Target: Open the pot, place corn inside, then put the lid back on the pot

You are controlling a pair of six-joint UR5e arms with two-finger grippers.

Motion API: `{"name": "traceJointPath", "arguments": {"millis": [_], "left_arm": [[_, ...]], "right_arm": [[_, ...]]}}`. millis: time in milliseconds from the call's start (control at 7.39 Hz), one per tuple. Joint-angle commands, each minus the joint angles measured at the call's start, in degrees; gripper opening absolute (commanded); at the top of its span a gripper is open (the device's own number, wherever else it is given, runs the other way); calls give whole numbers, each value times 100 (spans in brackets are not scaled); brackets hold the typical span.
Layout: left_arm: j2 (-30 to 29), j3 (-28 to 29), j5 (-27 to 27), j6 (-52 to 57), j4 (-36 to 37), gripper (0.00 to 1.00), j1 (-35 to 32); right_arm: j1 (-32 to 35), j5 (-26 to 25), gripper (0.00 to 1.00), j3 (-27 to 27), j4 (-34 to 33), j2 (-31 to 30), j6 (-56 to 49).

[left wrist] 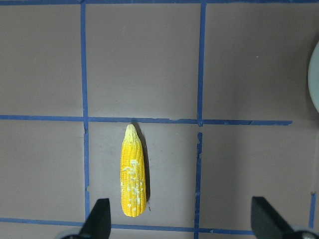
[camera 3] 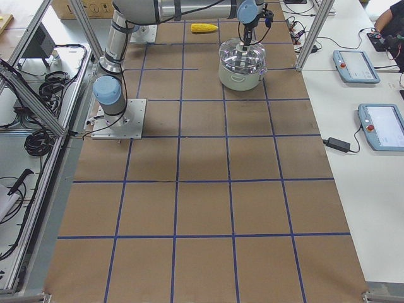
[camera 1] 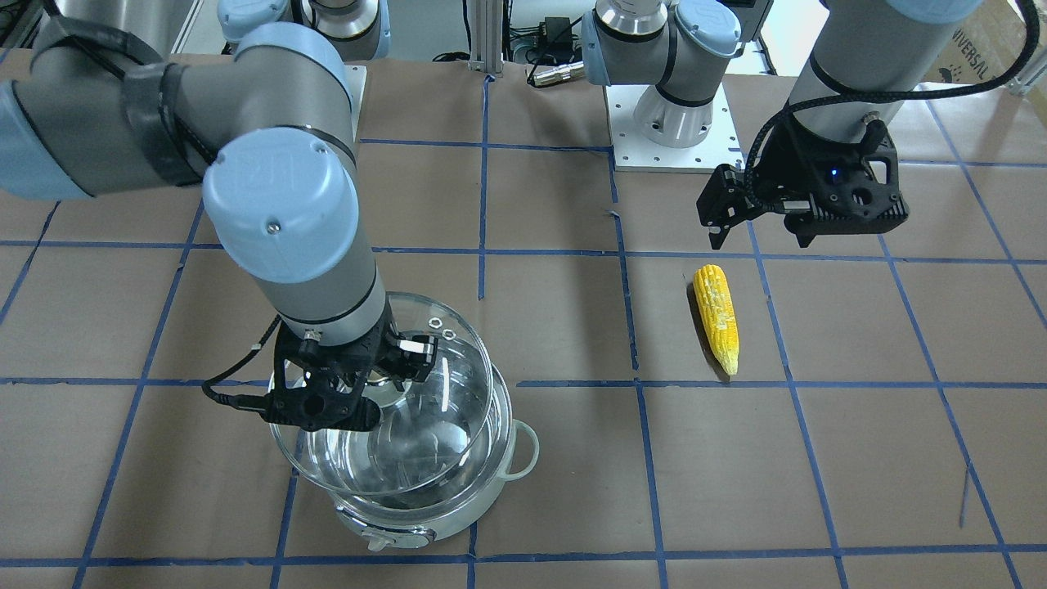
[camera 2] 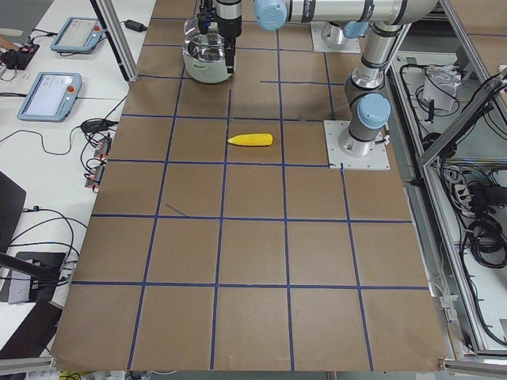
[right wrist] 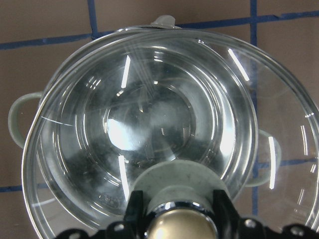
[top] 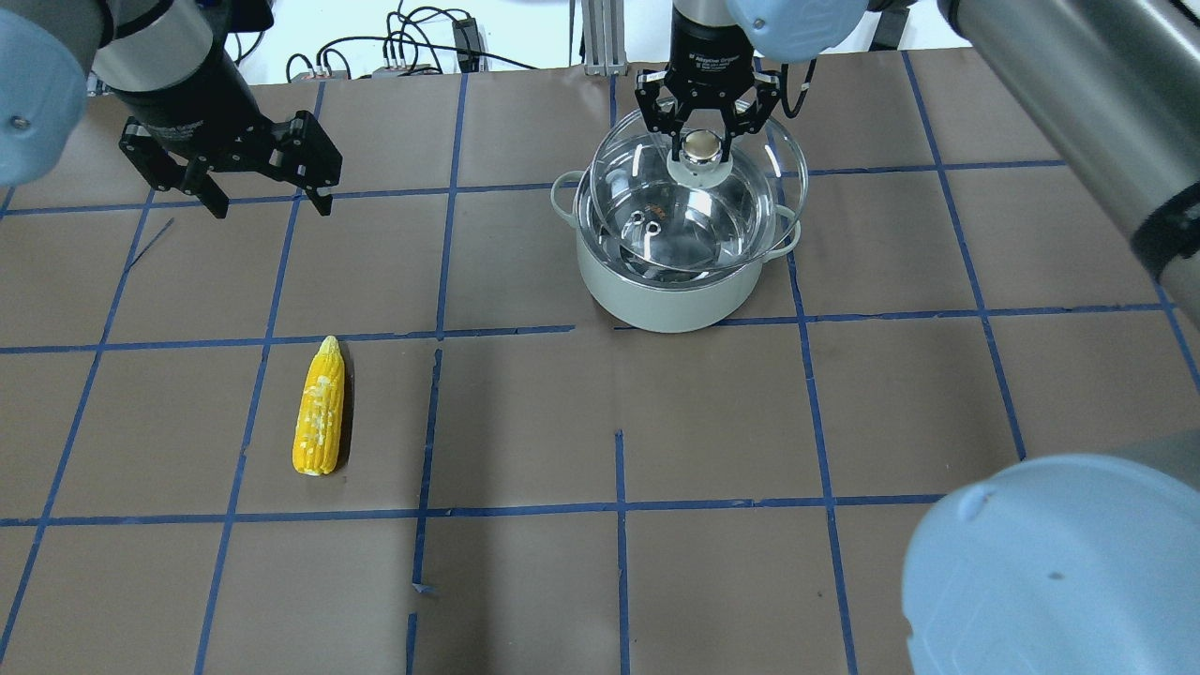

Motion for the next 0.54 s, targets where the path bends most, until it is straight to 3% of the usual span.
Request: {"name": "traceJointPath", "arguments": {"millis": [0,406], "left_arm": [[-63,-893,-59,739,599,100,543],[-125,-2685,-112,1664,2468,100,1329]], "right_arm": [[-349,8,43,-69,733,-499,-390],[-816,-1,42,36,1271,-1159,-771]]}}
